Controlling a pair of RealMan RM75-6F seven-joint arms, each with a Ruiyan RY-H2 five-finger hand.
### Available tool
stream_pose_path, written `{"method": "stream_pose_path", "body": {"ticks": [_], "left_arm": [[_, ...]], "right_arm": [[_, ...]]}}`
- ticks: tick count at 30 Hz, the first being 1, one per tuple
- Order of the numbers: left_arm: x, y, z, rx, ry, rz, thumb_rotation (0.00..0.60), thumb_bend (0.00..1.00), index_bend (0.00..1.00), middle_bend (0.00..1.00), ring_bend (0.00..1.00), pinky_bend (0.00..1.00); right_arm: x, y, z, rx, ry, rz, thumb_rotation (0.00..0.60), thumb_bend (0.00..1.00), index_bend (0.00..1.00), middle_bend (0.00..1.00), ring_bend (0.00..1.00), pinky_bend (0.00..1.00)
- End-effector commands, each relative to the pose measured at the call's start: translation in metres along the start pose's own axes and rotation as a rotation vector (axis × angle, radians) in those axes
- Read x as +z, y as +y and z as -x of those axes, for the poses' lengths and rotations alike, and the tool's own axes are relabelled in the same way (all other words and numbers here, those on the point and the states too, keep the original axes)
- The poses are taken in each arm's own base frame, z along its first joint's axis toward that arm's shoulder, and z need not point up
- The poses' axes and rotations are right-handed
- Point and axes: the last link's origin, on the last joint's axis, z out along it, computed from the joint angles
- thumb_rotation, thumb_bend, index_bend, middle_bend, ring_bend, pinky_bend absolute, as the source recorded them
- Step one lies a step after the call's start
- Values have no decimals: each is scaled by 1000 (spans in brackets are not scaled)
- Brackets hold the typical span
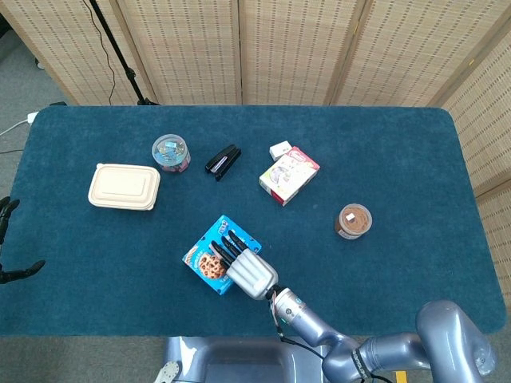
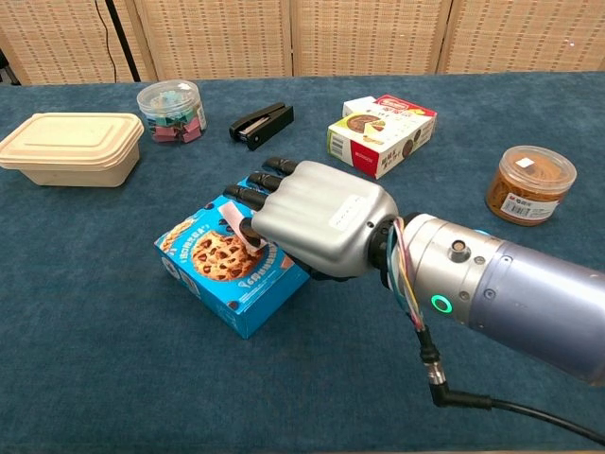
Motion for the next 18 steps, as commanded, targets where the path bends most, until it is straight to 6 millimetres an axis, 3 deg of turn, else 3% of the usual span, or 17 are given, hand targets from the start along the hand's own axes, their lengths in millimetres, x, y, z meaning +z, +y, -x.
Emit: {"method": "stream_pose_path", "body": {"ticks": [1,18], "left_arm": [[0,0,0,0,-1,1,600,127,0,0,0,0],[0,0,0,-3,-3,0,600,126,0,0,0,0]], "right_arm": [[-2,-2,1,-6,9,-4,600,908,326,0,0,0],[-4,-3,2,-54,31,-8,600,908,338,0,0,0]]}}
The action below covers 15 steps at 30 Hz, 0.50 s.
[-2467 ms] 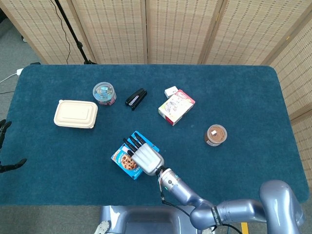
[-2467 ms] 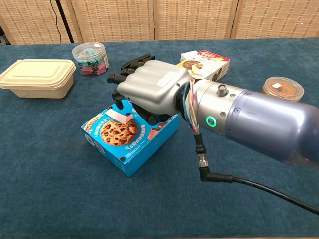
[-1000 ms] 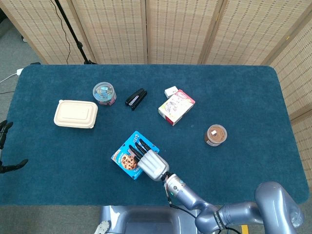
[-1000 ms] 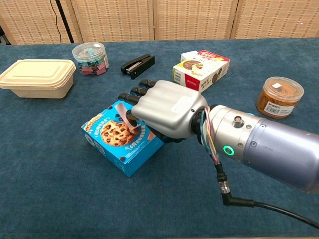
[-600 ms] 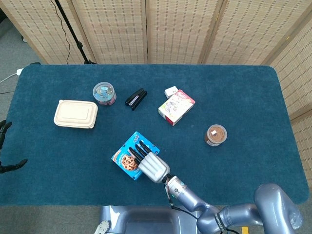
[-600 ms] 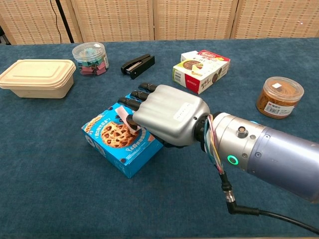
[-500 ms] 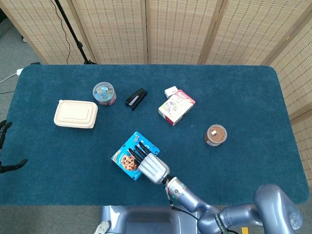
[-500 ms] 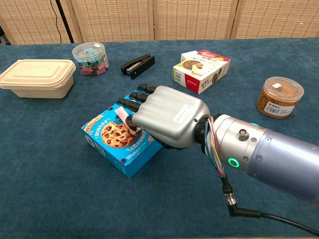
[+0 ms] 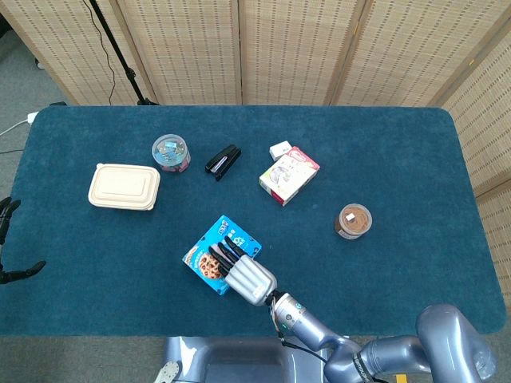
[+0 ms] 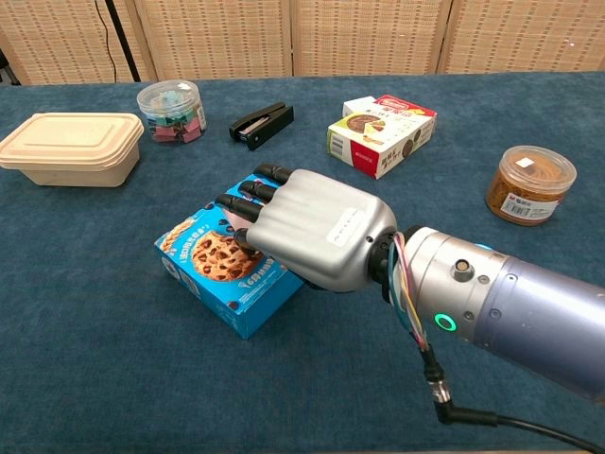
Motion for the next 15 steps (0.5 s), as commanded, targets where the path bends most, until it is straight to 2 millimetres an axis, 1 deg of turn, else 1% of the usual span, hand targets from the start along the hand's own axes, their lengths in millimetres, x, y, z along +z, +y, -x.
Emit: {"method": "stream_pose_path", "body": {"ticks": [1,10,15], "left_arm": [[0,0,0,-1,-1,-1,600,126,0,0,0,0],[0,1,0,-3,-5,4,600,126,0,0,0,0],[0,0,0,-7,-3,1,600,127,0,0,0,0]], "right_arm": [[0,3,1,-11,-2,8,600,908,339,0,0,0],[-2,10,1,-41,-6,28,600,908,353,0,0,0],[-5,9,0,-46,-3,19,600,908,362,0,0,0]]}}
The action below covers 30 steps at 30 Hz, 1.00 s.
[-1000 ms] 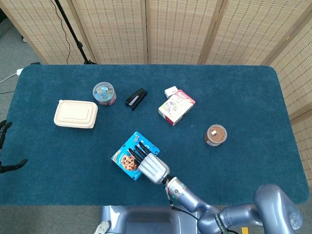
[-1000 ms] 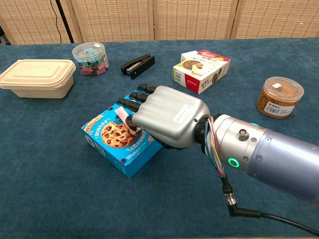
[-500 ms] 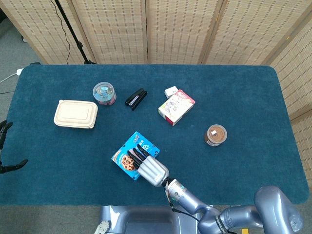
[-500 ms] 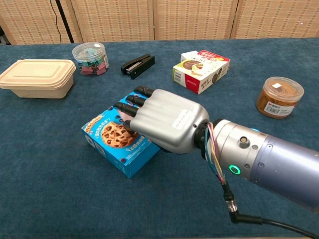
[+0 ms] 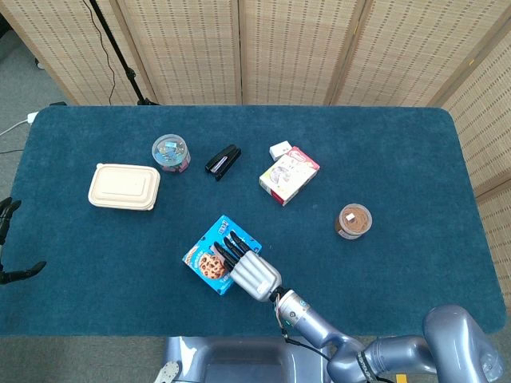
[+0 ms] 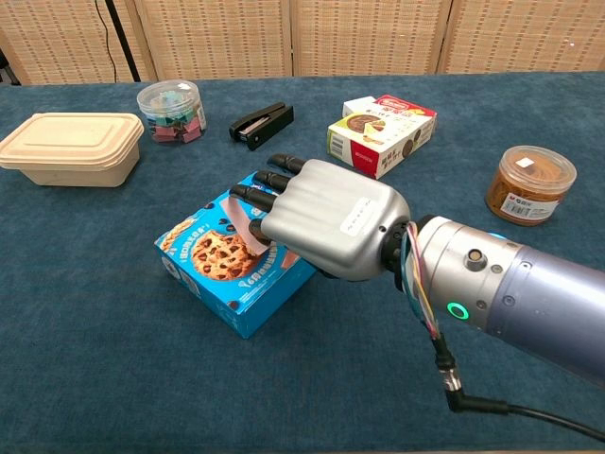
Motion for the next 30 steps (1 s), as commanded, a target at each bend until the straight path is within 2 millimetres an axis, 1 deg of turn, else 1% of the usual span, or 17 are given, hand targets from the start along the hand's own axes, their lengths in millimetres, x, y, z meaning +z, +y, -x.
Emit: {"method": "stream_pose_path", "body": {"ticks": [1,10,24,30], "left_arm": [[0,0,0,-1,-1,-1,600,127,0,0,0,0],[0,-1,-1,-4,-2,-1,600,127,0,0,0,0],[0,-1,-1,-6,-4,1,600,126,0,0,0,0],[1,-1,-1,-8,-5,-2,600,127,0,0,0,0]], "right_arm": [[-3,-2,-1,-2,3,-9,600,908,364,0,0,0],[-10,-11,-1,-7,11,-35,600,908,368,0,0,0],[-3,1,6,-37,-12,10,600,908,368,0,0,0],[-5,-1,4,-33,-4,2,600,907,370,0,0,0]]}}
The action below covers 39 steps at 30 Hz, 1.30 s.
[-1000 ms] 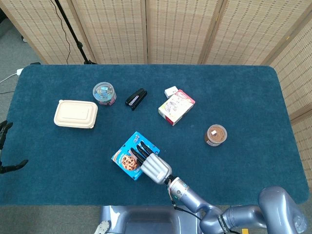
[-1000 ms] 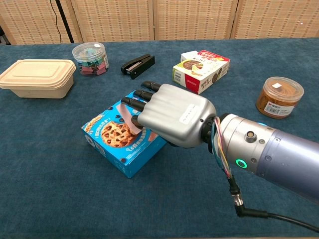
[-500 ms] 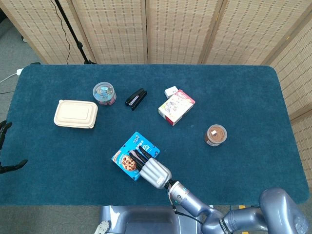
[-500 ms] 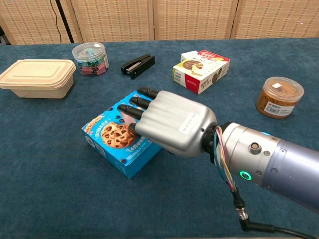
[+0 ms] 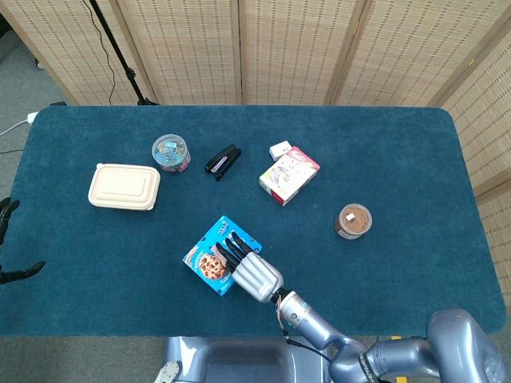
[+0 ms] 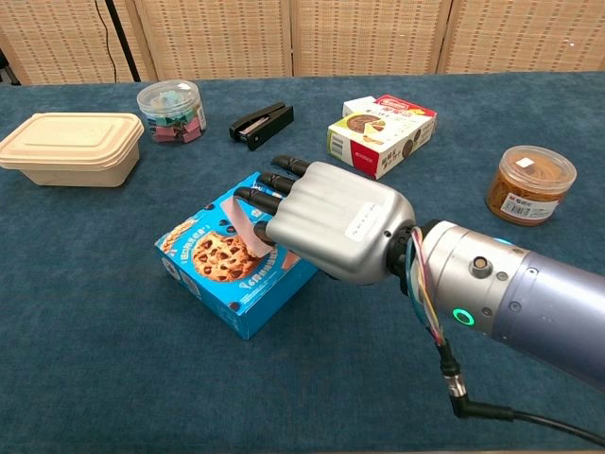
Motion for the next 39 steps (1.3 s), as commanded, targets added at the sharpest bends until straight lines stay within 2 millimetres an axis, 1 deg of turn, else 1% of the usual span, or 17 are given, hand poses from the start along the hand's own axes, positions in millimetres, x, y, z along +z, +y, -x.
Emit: {"method": "stream_pose_path", "body": {"ticks": [1,7,12,17,20,21,22,23,24,25,27,28,30,31,32,36,39], "left_arm": [[0,0,0,0,-1,0,600,126,0,0,0,0],[-1,0,0,-1,2,-1,600,126,0,0,0,0],[-1,0,0,-1,1,-1,600,127,0,0,0,0],[-1,0,0,-2,2,-1,600,126,0,0,0,0],[-1,-1,0,-4,1,-2,600,126,0,0,0,0],[-1,-1,0,-7,0,-2,600,126,0,0,0,0],[-1,-1,0,-8,0,-2,600,127,0,0,0,0],[-1,0,0,-9,-1,-1,600,127,0,0,0,0],[-1,0,1,-10,0,0,600,127,0,0,0,0],[-1,0,1,-9,0,1,600,126,0,0,0,0],[-2,0,2,-4,-2,3,600,126,0,0,0,0],[-3,0,3,0,-4,4,600,127,0,0,0,0],[-3,0,5,8,-7,6,600,126,0,0,0,0],[-4,0,7,14,-11,8,600,126,0,0,0,0],[-5,-1,9,20,-11,10,600,126,0,0,0,0],[-9,-4,14,28,-3,27,600,126,0,0,0,0],[-14,-11,20,28,8,56,600,121,0,0,0,0]], "right_arm": [[-2,-2,-1,2,5,-8,600,908,370,0,0,0],[-6,-10,-6,6,28,-34,600,908,371,0,0,0],[-8,-9,-14,27,59,-28,600,908,364,0,0,0],[-8,5,-25,57,115,16,600,907,344,0,0,0],[-9,19,-32,88,150,59,600,906,296,0,0,0],[-11,25,-34,102,160,74,600,875,254,0,0,0],[-13,32,-35,118,169,92,600,803,206,0,0,0],[-15,39,-36,131,176,112,600,694,154,0,0,0],[-20,48,-36,145,183,142,600,524,94,0,0,0],[-22,54,-36,150,186,158,600,349,45,0,0,0],[-30,68,-35,175,191,201,600,112,6,0,0,0],[-37,77,-33,197,190,229,600,32,0,0,0,0],[-48,90,-29,230,185,269,600,0,0,0,0,0],[-60,103,-22,257,169,317,600,0,0,0,0,0],[-72,110,-17,278,159,338,600,0,0,0,0,0],[-106,128,-3,352,137,386,600,0,0,0,0,0],[-143,141,13,399,123,445,600,0,0,0,0,0]]}}
